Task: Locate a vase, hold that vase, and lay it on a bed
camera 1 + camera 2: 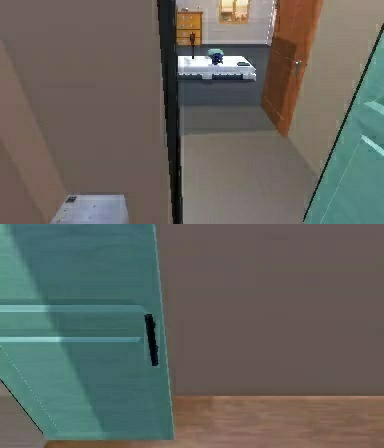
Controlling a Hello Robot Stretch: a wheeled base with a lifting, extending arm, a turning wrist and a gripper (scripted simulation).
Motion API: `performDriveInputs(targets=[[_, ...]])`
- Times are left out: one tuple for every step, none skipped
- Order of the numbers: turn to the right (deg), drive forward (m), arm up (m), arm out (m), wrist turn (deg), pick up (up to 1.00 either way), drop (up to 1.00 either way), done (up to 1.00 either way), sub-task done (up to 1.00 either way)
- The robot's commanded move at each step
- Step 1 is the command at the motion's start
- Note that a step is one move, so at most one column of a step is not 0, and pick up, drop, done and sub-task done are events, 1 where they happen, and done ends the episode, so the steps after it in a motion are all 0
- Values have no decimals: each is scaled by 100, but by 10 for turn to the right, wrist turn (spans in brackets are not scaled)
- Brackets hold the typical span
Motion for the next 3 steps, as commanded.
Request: performDriveInputs(targets=[[450,0,0,0,0,0,0,0,0],[450,0,0,0,0,0,0,0,0],[360,0,0,0,0,0,0,0,0]])
